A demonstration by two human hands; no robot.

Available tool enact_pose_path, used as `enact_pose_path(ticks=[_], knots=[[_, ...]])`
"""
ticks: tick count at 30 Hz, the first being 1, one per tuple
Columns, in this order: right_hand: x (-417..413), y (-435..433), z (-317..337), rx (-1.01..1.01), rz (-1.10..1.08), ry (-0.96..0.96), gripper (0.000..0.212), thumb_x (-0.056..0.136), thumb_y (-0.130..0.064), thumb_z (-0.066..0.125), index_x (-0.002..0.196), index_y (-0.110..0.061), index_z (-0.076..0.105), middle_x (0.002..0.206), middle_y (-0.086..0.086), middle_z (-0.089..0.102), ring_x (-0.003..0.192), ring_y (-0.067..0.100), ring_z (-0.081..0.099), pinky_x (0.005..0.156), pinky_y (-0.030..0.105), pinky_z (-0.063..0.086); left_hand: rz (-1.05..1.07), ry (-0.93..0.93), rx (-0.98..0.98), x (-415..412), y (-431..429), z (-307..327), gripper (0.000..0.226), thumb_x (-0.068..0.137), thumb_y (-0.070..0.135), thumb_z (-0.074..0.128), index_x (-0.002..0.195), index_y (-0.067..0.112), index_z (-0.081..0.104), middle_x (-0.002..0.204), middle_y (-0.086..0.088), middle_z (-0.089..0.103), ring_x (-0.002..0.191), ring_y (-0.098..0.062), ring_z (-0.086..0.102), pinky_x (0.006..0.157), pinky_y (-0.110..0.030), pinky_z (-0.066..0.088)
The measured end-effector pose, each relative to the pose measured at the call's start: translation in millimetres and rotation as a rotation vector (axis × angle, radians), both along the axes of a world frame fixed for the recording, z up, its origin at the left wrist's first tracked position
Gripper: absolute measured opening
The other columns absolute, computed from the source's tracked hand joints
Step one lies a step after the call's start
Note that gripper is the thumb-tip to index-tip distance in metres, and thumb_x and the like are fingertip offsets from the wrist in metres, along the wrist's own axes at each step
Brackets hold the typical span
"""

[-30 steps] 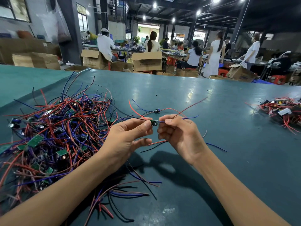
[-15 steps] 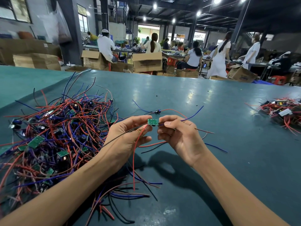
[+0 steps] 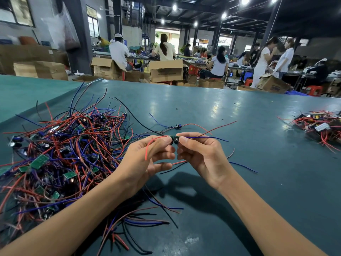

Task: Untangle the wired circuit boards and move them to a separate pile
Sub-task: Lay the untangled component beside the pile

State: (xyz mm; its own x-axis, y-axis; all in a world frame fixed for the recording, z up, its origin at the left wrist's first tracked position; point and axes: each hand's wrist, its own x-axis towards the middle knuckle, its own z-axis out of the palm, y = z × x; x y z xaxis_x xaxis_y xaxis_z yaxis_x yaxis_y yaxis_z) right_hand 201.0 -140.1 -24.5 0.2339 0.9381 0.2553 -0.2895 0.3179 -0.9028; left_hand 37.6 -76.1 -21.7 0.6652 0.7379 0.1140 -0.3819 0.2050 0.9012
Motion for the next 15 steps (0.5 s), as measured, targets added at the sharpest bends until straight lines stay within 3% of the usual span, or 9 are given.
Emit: enact_pose_path(ticks=[4,8,15], knots=[[-0.6,-0.6,-0.2,-0.026,-0.005,0.030,0.010,0.078,-0.012,0.074,0.085,-0.007,0.078,0.074,0.011,0.069,0.062,0.021,0.066,0.063,0.032,0.057,0.021,0.050,-0.002,1.1,-1.7,1.0,0.020,0.089,0.031,0.068,0.074,0.018,0.074,0.078,-0.007,0.068,0.067,-0.016,0.068,0.054,-0.029,0.055],[-1.8,-0.3,-0.4,-0.064,-0.015,0.042,0.010,0.076,-0.013,0.074,0.083,-0.007,0.077,0.073,0.013,0.069,0.060,0.023,0.067,0.060,0.033,0.058,0.048,0.032,-0.039,0.7,-0.1,0.1,0.023,0.096,0.026,0.062,0.078,0.014,0.071,0.079,-0.011,0.069,0.066,-0.018,0.069,0.053,-0.029,0.055],[0.9,1.5,2.1,-0.094,-0.064,0.073,0.007,0.076,-0.015,0.075,0.077,-0.008,0.075,0.070,0.012,0.068,0.058,0.021,0.066,0.056,0.031,0.056,0.055,-0.044,-0.064,-1.3,4.2,1.7,0.014,0.081,0.026,0.072,0.094,0.022,0.076,0.079,-0.003,0.067,0.064,-0.011,0.064,0.055,-0.025,0.054]])
